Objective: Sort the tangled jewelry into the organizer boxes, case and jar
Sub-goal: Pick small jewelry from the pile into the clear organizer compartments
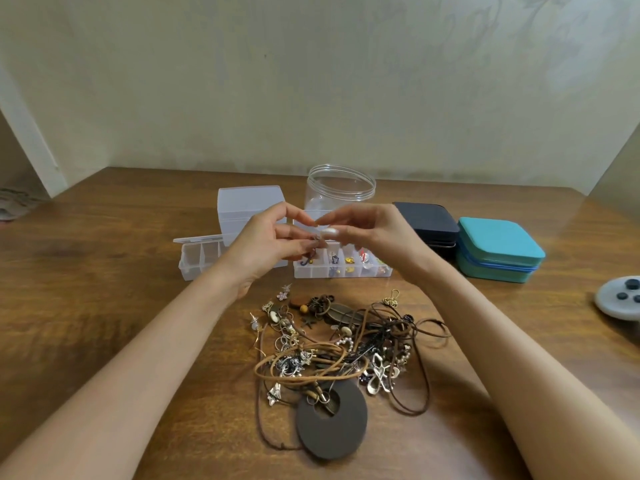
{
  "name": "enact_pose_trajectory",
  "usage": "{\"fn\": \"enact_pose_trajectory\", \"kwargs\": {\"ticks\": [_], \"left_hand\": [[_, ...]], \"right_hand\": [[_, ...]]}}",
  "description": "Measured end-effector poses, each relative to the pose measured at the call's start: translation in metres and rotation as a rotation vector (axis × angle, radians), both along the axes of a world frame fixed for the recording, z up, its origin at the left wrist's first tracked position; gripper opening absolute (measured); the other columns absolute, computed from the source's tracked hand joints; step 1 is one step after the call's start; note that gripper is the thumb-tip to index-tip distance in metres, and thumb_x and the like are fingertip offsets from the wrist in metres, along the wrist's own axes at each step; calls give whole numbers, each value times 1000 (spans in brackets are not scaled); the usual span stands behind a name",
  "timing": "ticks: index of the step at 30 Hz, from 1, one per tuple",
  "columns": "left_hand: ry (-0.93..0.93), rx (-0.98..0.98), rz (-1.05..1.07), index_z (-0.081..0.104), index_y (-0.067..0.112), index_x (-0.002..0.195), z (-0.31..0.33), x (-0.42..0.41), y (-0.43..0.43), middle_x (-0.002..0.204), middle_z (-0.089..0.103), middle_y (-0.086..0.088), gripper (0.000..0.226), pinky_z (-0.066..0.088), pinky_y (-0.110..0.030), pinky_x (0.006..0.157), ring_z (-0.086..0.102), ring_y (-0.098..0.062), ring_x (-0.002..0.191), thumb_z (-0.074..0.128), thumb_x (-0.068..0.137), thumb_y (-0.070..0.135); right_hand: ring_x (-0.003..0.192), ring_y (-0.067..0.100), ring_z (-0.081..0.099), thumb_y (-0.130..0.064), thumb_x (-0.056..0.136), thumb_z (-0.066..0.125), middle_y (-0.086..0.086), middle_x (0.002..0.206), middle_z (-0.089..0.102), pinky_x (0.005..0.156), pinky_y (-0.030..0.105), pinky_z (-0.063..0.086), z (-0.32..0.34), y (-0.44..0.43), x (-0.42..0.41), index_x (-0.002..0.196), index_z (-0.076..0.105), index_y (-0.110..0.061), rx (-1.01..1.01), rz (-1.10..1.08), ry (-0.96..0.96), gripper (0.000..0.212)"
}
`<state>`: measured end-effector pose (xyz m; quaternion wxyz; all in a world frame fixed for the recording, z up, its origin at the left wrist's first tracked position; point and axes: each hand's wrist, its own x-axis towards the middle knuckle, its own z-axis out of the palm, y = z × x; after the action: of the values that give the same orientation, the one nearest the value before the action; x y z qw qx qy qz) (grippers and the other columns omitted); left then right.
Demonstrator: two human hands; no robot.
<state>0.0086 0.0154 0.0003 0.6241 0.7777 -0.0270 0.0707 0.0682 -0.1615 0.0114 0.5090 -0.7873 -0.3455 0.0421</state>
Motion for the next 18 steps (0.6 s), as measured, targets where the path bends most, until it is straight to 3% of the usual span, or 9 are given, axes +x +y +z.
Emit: {"fn": "enact_pose_trajectory", "kwargs": {"ticks": [4, 8, 13, 18], "left_hand": [[-59, 39, -17, 55, 10, 107, -1, -1, -5, 84, 73, -8, 27, 54, -20, 72, 70, -15, 76, 65, 83, 1], [-108, 81, 16, 57, 13, 104, -3, 0, -7, 89, 73, -5, 25, 54, -24, 77, 70, -14, 82, 67, 83, 6], [-219, 443, 182, 57, 20, 101, -13, 7, -5, 88, 68, 14, 15, 45, -16, 76, 63, -1, 86, 64, 88, 20], [-234, 766, 266, 58, 18, 101, -21, 11, 0, 92, 62, 7, 11, 47, -25, 74, 57, -9, 85, 61, 90, 21]], "right_hand": [[63, -4, 61, -14, 81, 73, -8, 73, 68, 59, 10, 45, -9, 11, -2, 88, 72, -12, 2, -71, -121, 7], [61, 1, 62, -14, 80, 74, -1, 72, 70, 60, 14, 48, -9, 7, 4, 82, 73, -11, 92, -170, -119, 3], [66, 12, 68, -6, 82, 72, 7, 76, 71, 67, 21, 56, -12, 0, 17, 86, 71, -5, 120, -261, -97, 5], [59, -5, 62, -3, 82, 71, -4, 72, 66, 62, 9, 49, -24, 6, 21, 88, 70, -7, -22, -275, -180, 8]]}}
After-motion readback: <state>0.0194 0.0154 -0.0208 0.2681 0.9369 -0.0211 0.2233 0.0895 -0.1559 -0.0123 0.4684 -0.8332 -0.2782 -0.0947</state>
